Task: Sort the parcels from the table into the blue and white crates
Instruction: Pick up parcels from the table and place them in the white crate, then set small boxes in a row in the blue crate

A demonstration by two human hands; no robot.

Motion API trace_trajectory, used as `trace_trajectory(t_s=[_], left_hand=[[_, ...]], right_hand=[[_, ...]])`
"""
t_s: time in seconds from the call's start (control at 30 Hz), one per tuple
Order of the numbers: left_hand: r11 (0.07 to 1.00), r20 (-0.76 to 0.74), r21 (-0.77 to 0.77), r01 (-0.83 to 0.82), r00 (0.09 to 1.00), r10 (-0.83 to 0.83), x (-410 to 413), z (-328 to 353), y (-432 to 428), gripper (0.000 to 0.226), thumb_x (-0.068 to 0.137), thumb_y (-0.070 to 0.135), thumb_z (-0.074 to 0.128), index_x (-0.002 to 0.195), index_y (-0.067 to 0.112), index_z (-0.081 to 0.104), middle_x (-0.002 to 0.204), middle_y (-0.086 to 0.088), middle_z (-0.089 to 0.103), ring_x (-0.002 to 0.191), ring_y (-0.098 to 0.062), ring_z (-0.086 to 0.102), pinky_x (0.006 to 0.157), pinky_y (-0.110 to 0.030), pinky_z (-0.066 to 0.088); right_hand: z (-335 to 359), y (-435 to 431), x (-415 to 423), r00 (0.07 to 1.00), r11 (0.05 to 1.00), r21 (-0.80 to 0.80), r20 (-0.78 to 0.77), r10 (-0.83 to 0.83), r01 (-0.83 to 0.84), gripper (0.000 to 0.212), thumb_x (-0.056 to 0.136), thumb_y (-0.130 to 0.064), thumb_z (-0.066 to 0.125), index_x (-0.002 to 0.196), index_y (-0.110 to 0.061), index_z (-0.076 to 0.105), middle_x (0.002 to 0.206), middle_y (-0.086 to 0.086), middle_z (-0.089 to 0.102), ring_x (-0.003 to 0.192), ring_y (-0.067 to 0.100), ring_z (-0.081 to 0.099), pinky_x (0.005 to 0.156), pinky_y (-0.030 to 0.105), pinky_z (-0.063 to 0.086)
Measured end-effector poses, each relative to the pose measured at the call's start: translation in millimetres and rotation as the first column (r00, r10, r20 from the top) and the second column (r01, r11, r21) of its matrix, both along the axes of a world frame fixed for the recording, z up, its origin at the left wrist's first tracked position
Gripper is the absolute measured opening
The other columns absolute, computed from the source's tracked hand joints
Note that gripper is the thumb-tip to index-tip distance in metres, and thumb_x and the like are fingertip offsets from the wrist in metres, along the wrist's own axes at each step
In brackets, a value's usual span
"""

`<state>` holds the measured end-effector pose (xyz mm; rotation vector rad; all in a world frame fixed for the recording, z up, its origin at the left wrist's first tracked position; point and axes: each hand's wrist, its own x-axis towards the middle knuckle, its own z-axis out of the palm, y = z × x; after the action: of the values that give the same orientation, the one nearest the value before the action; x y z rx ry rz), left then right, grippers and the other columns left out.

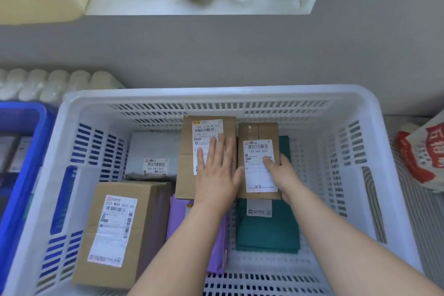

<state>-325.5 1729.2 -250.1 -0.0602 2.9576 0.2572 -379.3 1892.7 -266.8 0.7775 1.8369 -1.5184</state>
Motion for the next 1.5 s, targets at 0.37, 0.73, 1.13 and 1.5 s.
trace_trajectory(t_s=[0.37,0.73,1.13,1.5], left_hand=[[1.0,-0.007,-0.013,-0.023,1.0,0.023,0,-12,1,0.066,0.099,0.043,0.022,0.158,0.015,0.012,0.166,-0.008,0.013,0.153,-0.024,0.008,0.12,-0.051,-0.002],[0.999,0.255,-0.032,0.036,0.966,-0.027,-5,41,-5,0.077,0.102,0.061,0.019,0.158,0.018,-0.013,0.165,-0.007,-0.019,0.152,-0.025,-0.017,0.124,-0.049,-0.004],[0.995,0.266,-0.102,0.0,0.964,0.027,44,115,-46,0.065,0.106,0.049,0.022,0.159,0.021,-0.004,0.166,-0.005,-0.014,0.153,-0.024,-0.013,0.123,-0.053,-0.004],[0.892,0.109,-0.181,-0.415,0.892,0.438,160,188,-146,0.063,0.107,0.044,0.02,0.159,0.019,-0.006,0.165,-0.009,-0.018,0.153,-0.026,-0.015,0.121,-0.051,-0.011]], right_hand=[[-20,-13,-1,0.987,0.977,0.19,-0.108,0.115,-0.094,0.052,0.103,-0.031,0.048,0.15,-0.02,0.029,0.131,0.002,0.058,0.106,0.023,0.058,0.095,0.04,0.051],[21,4,24,0.989,0.98,0.181,0.136,0.062,-0.086,0.095,0.088,-0.074,0.043,0.158,-0.018,0.012,0.162,0.008,0.026,0.144,0.035,0.032,0.114,0.057,0.031],[126,-43,40,0.861,0.818,0.455,-0.183,0.474,-0.353,0.046,0.1,-0.027,0.05,0.144,-0.013,0.046,0.143,0.008,0.05,0.096,0.022,0.055,0.08,0.031,0.043],[197,-171,98,0.384,0.477,0.562,-0.284,0.878,-0.676,0.047,0.096,-0.032,0.056,0.141,-0.021,0.047,0.146,0.004,0.047,0.133,0.022,0.046,0.103,0.037,0.041]])
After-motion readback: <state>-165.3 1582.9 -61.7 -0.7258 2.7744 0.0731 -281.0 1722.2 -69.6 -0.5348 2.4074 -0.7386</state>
